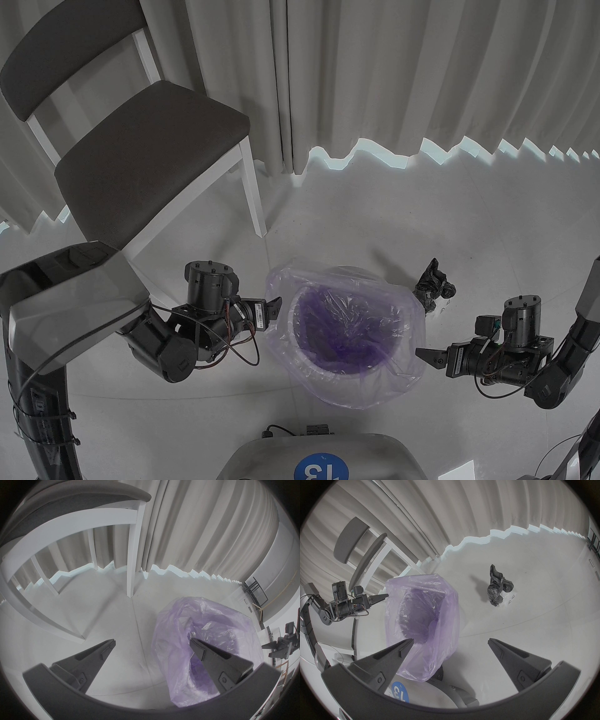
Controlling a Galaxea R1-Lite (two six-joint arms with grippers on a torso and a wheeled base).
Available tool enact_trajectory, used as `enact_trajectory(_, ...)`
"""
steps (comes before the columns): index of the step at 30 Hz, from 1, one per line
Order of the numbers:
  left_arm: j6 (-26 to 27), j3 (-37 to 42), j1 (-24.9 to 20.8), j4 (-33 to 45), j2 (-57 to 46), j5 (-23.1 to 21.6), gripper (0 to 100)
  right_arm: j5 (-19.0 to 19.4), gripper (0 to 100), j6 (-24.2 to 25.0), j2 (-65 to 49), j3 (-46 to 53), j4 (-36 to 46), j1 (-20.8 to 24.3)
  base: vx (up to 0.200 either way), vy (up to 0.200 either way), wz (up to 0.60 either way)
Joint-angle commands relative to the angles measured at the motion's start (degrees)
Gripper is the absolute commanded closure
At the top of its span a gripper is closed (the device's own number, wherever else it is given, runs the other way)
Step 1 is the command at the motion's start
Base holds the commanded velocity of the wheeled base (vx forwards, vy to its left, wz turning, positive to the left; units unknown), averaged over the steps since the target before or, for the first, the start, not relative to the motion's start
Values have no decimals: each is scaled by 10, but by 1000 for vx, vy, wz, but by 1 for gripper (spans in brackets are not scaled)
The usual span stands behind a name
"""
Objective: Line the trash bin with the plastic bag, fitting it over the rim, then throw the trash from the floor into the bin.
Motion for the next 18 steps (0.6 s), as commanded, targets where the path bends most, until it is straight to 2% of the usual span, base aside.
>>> enact_trajectory(1, 0, -6, 3, -1, 32, 0, 0, 0, 0, 0, 11, 0, 0, 0, 0, 0, 0)
enact_trajectory(18, -1, -8, 15, -19, 33, -1, 0, 0, 0, -1, 114, -33, -5, -1, 0, 0, 0)
